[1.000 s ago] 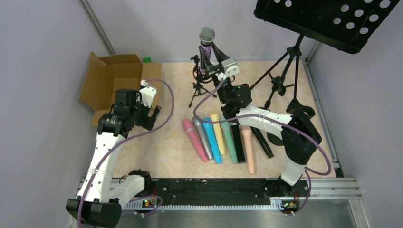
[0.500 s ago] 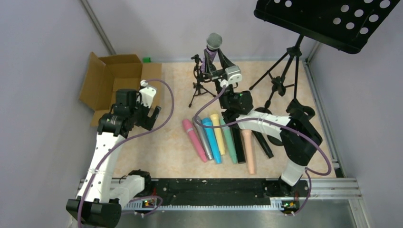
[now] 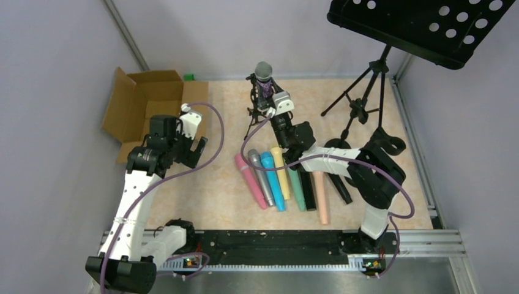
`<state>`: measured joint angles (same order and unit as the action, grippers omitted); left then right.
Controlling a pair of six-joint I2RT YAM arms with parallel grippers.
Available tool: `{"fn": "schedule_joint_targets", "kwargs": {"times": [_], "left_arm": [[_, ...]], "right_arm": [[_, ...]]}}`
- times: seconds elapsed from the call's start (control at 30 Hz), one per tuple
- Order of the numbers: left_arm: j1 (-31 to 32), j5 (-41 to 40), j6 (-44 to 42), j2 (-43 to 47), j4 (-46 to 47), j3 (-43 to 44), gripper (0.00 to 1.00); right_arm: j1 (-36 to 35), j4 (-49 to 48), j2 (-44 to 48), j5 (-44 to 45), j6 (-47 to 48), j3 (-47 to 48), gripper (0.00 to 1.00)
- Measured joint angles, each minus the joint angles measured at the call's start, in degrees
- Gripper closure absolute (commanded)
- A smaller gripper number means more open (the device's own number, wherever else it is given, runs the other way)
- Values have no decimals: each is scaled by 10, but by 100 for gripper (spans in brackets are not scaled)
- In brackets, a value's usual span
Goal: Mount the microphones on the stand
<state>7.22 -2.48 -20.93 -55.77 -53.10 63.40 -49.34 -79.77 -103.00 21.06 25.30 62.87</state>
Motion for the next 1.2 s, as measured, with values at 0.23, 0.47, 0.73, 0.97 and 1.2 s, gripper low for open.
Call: {"fn": "schedule_joint_targets", "kwargs": {"times": [0.23, 0.47, 0.73, 0.97, 1.2], "left_arm": [[0, -1, 0, 0, 0, 0, 1], [0, -2, 0, 0, 0, 0, 1], [0, -2, 0, 3, 0, 0, 1], [0, -3, 0, 13, 0, 0, 1], [-1, -1, 5, 10, -9, 9, 1]], "right_arm": [[0, 4, -8, 16, -15, -2, 65], [0, 39, -10, 25, -42, -2, 20], [0, 169, 64, 31, -78, -9, 9], [0, 242, 185, 44, -120, -78, 1], [-5, 320, 305, 47, -205, -221, 6]]}}
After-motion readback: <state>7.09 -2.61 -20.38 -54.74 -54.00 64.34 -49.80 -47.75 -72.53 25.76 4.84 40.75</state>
